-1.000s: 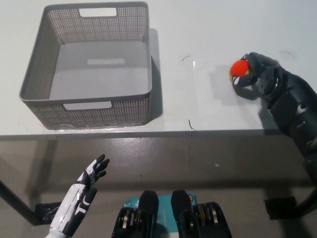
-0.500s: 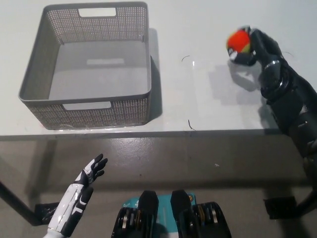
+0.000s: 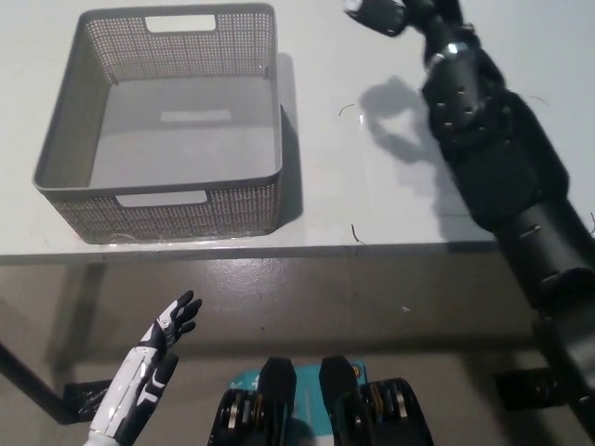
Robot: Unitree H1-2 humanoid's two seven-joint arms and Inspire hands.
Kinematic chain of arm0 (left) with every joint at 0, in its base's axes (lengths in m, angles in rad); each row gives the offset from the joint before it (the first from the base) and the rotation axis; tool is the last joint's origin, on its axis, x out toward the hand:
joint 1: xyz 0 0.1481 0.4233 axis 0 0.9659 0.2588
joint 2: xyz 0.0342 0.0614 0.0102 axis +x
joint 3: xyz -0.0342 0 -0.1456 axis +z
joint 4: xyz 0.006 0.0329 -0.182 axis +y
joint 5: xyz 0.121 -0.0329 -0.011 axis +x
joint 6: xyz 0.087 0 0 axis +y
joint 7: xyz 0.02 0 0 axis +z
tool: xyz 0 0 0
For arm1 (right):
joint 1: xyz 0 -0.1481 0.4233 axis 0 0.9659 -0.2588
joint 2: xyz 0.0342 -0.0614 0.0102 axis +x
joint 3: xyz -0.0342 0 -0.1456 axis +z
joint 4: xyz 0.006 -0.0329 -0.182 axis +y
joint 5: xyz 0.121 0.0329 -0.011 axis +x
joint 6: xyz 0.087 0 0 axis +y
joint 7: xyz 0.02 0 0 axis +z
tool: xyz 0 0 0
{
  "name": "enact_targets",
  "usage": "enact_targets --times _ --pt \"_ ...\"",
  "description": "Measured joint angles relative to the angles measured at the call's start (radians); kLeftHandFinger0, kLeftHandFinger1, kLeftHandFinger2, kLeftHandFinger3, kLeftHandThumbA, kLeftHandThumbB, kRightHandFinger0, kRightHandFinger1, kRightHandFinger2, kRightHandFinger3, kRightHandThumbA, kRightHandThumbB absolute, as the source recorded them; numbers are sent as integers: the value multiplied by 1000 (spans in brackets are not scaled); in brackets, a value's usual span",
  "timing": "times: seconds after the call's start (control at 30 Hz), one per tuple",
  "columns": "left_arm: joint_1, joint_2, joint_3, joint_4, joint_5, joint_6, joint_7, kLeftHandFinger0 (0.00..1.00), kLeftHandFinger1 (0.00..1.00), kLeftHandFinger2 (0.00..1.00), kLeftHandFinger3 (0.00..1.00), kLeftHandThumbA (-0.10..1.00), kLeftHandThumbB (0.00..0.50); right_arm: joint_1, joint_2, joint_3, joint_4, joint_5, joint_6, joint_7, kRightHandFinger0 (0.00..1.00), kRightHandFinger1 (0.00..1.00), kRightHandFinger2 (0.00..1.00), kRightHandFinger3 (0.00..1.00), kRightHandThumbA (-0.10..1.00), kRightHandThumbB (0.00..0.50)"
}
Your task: Use the right hand to pick up a tennis ball and put it into a container on the left side
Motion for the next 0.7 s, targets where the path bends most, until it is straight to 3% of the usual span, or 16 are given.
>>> enact_targets --times 0.2,0.27,0.37,0.57,0.7 --pt "5 0 -3 4 0 -2 0 1000 1000 1000 1000 1000 277 -2 83 52 -13 -4 26 21 14 500 888 991 -100 152" --pt "5 0 -5 6 0 -2 0 1000 1000 1000 1000 1000 284 -8 114 68 6 -8 35 26 9 498 890 994 -100 171" --pt "5 -1 -9 7 0 -2 -1 1000 1000 1000 1000 995 294 -33 160 92 61 -18 41 27 0 417 834 898 -100 176" --pt "3 -1 -20 12 1 -2 -8 1000 1000 1000 1000 1000 304 -107 251 140 293 -35 30 12 0 458 929 942 -100 183" --pt "-1 0 -22 14 1 -2 -12 1000 1000 1000 1000 1000 310 -137 303 169 464 -42 17 -8 0 423 840 853 -100 200"
